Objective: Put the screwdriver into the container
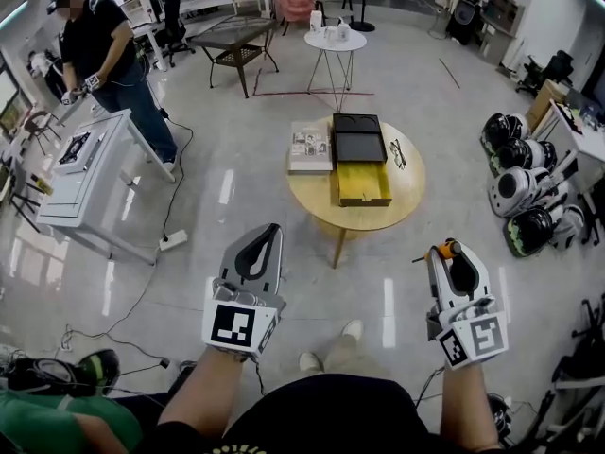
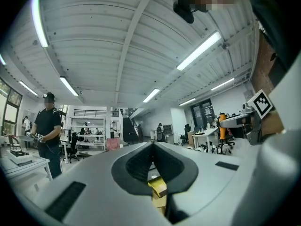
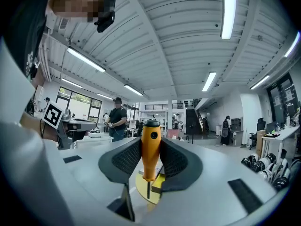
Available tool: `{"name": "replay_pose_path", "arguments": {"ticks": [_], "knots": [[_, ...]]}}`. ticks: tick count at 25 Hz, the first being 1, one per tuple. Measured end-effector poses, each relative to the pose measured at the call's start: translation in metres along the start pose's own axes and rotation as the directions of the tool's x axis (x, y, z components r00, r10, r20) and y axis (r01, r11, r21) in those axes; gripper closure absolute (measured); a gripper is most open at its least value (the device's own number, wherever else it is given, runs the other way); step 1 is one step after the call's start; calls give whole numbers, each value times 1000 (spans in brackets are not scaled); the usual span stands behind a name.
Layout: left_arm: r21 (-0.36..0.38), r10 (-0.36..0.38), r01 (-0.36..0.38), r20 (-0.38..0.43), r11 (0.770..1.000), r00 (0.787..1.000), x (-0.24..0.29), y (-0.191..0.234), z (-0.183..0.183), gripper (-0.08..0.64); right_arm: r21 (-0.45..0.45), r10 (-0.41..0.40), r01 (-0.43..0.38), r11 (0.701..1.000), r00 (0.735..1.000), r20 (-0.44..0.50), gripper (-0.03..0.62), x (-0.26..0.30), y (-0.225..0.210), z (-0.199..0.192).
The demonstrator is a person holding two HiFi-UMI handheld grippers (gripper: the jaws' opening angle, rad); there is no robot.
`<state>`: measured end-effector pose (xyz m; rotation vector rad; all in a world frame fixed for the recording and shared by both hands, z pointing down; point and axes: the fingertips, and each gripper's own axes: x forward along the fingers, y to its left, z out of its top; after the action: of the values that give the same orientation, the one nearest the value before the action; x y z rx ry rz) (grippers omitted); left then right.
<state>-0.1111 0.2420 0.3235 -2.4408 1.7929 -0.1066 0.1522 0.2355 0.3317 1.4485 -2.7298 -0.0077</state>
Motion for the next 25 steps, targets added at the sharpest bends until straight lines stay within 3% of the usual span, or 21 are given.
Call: {"name": "replay_pose_path", "arguments": {"ticks": [7, 16, 25], "knots": [[1, 1, -1, -36, 1000, 999, 18, 10, -11, 543, 5, 11, -11, 1000, 1000, -1, 454, 23, -11, -1], [-10, 64, -64, -30, 998, 997, 34, 29, -21, 543, 0, 32, -32, 999, 999, -20, 454, 47, -18, -8], [-17, 30, -30, -46, 999, 999, 60, 28, -31, 543, 12, 42, -42, 999, 999, -33, 454, 67, -29, -15]]}}
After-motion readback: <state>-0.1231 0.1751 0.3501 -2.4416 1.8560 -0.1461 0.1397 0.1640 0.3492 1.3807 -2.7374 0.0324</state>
